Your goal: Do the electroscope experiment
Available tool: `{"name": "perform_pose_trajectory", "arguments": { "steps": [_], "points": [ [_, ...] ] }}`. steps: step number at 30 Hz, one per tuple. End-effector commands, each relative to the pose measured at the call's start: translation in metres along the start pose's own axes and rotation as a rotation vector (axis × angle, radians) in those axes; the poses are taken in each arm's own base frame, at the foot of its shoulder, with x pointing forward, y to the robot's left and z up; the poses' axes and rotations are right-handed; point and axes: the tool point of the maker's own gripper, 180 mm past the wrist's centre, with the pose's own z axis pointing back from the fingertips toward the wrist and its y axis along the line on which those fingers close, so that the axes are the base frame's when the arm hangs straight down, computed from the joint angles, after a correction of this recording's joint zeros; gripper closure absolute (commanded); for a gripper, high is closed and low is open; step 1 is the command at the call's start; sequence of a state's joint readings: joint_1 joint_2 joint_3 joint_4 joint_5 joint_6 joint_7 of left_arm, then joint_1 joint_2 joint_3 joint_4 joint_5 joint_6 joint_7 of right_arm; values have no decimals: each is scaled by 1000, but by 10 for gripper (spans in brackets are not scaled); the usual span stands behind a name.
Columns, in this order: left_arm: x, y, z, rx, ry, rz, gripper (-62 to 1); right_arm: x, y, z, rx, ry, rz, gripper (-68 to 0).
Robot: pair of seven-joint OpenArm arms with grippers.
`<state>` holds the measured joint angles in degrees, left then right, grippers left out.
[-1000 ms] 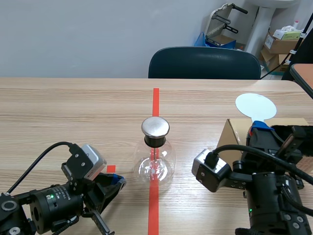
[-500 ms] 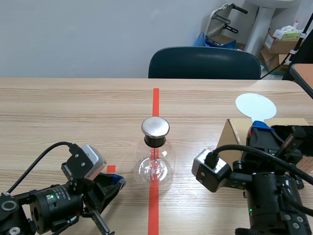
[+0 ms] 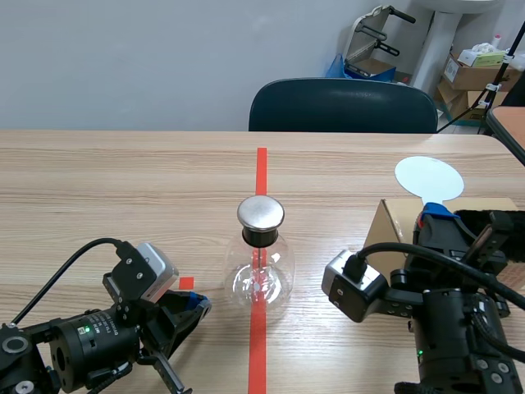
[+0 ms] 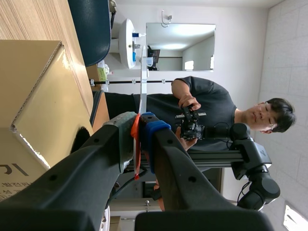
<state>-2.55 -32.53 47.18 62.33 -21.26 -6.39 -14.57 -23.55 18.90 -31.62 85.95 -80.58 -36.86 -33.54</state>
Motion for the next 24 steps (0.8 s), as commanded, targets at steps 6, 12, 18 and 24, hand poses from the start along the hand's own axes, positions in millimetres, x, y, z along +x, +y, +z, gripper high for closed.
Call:
{"name": "perform_pose_trajectory", "arguments": {
  "steps": [6,12,18,24],
  "points": [
    [6,-1,-2,-3,-22,5,-40,-1,-13,-5,-44,-2,-7,-9],
    [6,-1,-2,-3,-22,5,-40,-1,-13,-5,-45,-2,-7,-9],
    [6,-1,-2,-3,-22,5,-40,-1,-14,-5,-48,-3,-7,-9],
    [3,-1,-2,-3,-7,5,-41,0,-13,-5,-47,-5,-8,-9]
  ]
}}
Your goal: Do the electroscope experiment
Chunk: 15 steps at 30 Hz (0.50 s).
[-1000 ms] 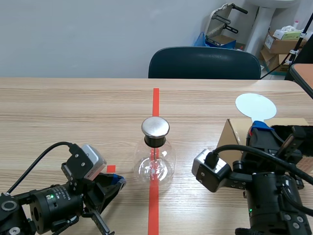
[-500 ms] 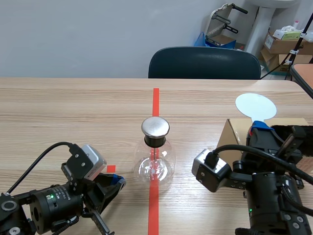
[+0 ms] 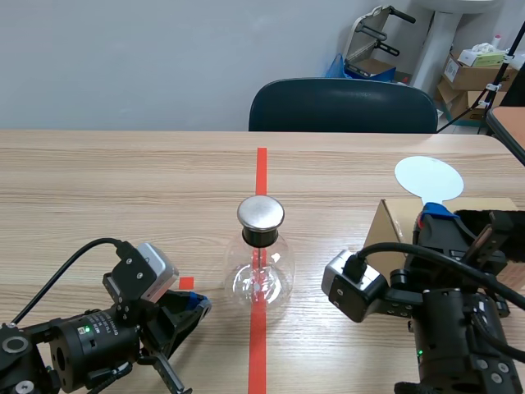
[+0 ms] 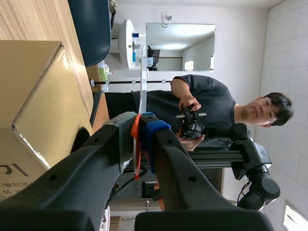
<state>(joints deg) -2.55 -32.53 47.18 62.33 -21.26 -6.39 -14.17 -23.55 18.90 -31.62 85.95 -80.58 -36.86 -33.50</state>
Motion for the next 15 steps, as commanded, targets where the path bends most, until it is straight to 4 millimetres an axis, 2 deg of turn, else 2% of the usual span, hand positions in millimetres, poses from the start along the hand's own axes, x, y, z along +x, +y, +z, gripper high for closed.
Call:
{"name": "perform_pose_trajectory", "arguments": {
  "steps": [1,7,11,15],
  "points": [
    [3,-2,-2,-3,-4,5,-41,-1,-13,-5,-46,-3,-9,-9],
    [1,0,0,-1,4,1,-49,5,-9,-1,-27,-38,-31,-10],
    [4,8,1,14,-3,-2,-136,4,-5,2,-9,-93,-75,-10],
    [5,11,4,15,-2,-12,-172,-5,-8,5,-27,-146,-87,-10]
  ]
}}
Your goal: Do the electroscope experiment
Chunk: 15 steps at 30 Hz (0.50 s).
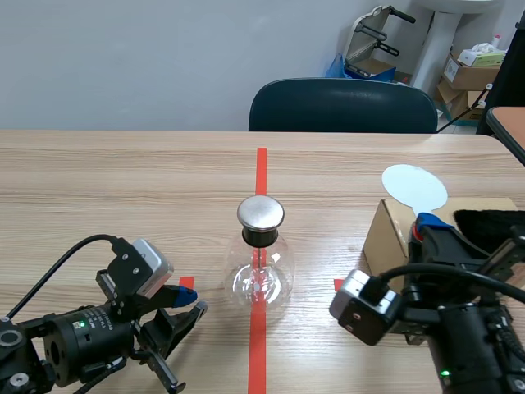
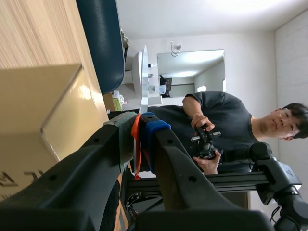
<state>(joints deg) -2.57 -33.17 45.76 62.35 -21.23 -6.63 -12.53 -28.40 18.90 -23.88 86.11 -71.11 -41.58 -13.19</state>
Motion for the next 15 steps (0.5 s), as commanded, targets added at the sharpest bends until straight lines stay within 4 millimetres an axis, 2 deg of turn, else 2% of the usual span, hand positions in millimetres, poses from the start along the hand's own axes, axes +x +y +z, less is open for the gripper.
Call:
{"name": "perform_pose_trajectory", "arguments": {
  "steps": [1,8,11,15],
  "points": [
    [9,1,2,-7,-29,-7,-182,-8,-13,-4,-40,-7,6,-10],
    [15,8,10,-6,-41,-33,-197,-32,-28,-2,-90,-60,-5,-10],
    [24,12,16,-10,-70,-54,-206,-35,-23,-1,-83,-84,-1,-10],
    [40,15,26,-16,-107,-40,-275,-35,-6,6,-48,-120,9,-10]
  ]
}}
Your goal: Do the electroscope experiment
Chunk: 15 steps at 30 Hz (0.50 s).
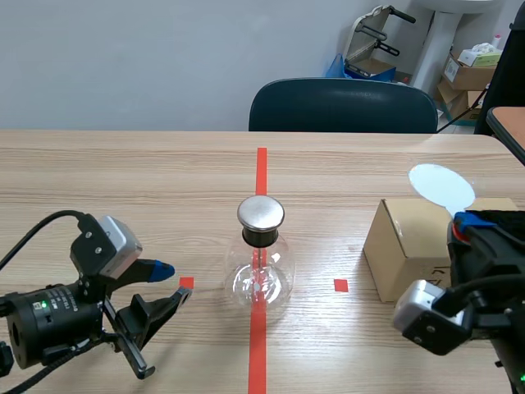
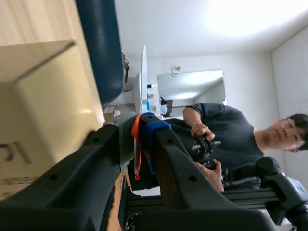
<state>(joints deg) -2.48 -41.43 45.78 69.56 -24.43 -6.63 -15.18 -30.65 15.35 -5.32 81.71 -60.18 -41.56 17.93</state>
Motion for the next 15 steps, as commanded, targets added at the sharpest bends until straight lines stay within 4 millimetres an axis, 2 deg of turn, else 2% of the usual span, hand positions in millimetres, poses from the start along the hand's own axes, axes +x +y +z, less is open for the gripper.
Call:
{"name": "perform_pose_trajectory", "arguments": {
  "steps": [1,8,12,15],
  "points": [
    [16,-5,4,-18,-53,17,-277,0,-5,2,-47,-3,14,-10],
    [36,-24,26,-71,-114,57,-288,-3,11,9,-7,0,26,-10],
    [44,-40,40,-108,-138,66,-353,-9,17,7,9,26,46,-10],
    [49,-48,49,-117,-154,70,-362,-11,22,6,22,36,63,-10]
  ]
}}
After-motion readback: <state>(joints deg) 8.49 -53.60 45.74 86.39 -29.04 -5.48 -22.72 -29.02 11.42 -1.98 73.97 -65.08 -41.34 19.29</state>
